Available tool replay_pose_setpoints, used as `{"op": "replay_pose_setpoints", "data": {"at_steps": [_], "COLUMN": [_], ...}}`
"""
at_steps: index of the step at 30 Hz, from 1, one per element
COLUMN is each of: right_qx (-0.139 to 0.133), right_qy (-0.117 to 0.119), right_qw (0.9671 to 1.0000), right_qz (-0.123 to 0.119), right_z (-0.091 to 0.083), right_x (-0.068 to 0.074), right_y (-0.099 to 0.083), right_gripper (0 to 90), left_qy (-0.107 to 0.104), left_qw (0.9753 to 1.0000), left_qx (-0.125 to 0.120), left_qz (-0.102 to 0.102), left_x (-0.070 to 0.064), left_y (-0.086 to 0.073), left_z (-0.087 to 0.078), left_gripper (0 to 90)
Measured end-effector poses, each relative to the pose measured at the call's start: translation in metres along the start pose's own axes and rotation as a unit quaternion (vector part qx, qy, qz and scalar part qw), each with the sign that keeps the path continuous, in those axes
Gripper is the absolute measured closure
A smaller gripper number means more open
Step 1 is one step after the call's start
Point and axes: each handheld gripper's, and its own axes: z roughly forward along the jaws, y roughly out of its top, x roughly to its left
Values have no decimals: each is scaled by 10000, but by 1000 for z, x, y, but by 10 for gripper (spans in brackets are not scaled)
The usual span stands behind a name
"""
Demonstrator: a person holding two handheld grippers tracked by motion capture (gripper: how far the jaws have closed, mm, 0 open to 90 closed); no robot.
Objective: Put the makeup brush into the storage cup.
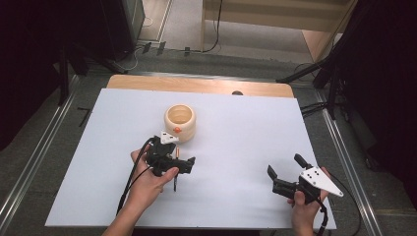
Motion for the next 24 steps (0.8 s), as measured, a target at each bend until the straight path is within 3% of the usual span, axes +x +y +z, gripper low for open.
{"op": "replay_pose_setpoints", "data": {"at_steps": [5,7,16,24], "right_qx": [6,23,58,68], "right_qy": [-4,-3,-15,-8], "right_qw": [10000,10000,10000,10000], "right_qz": [0,2,15,15], "right_z": [0,1,1,2], "right_x": [0,-1,-1,-2], "right_y": [0,-1,-1,-1], "right_gripper": [13,13,13,13], "left_qy": [339,318,386,612], "left_qw": [9987,9976,9945,9864], "left_qx": [276,453,845,1372], "left_qz": [-276,-428,-486,-665], "left_x": [0,2,0,1], "left_y": [1,2,2,3], "left_z": [2,4,10,15], "left_gripper": [120,143,156,225]}}
